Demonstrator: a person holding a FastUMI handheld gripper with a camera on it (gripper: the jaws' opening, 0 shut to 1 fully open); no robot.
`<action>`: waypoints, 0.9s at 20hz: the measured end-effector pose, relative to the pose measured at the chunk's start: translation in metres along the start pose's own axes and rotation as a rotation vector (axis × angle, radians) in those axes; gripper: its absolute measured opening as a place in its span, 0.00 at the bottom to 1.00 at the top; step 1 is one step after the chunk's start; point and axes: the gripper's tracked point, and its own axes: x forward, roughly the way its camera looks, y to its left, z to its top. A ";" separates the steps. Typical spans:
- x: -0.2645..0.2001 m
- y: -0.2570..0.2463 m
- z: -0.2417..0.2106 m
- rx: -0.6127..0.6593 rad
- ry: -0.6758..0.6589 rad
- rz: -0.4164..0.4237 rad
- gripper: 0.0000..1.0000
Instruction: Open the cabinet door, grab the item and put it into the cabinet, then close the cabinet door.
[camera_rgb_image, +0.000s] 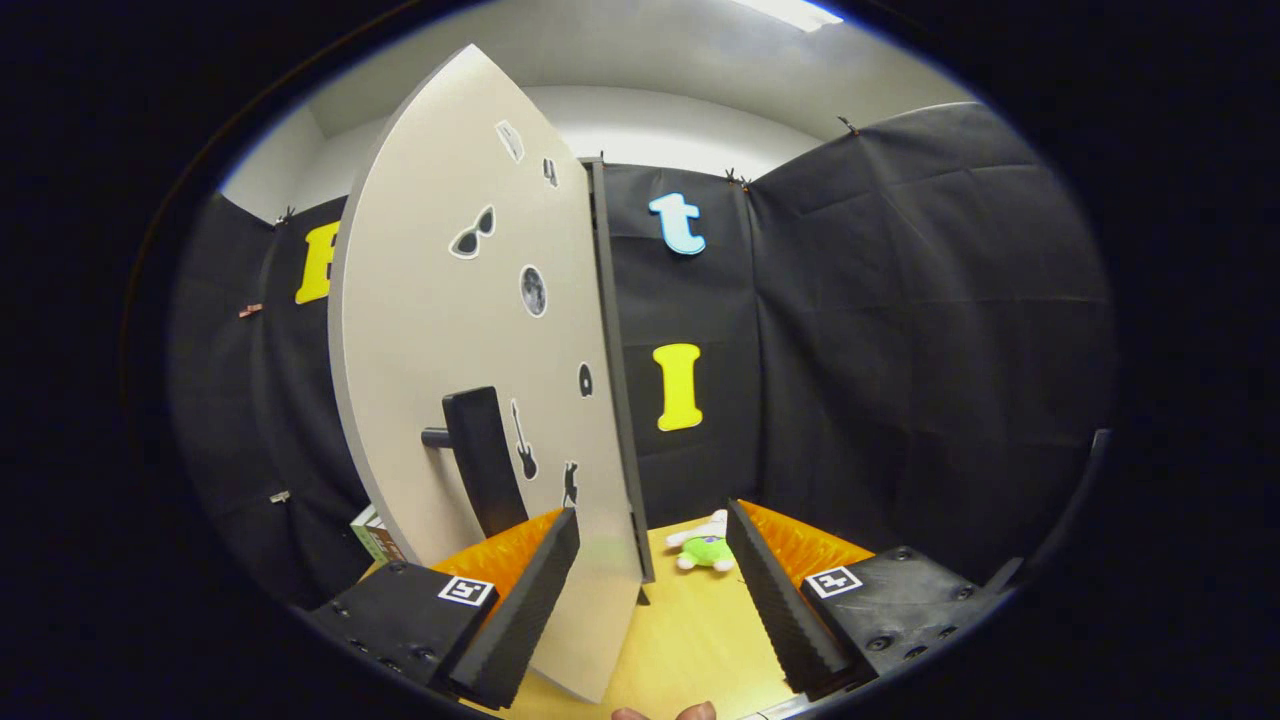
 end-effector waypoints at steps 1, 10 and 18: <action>0.001 0.011 -0.001 0.004 0.004 0.018 0.97; 0.040 0.118 -0.022 0.002 0.029 0.168 0.98; 0.053 0.176 -0.026 -0.007 0.033 0.229 0.98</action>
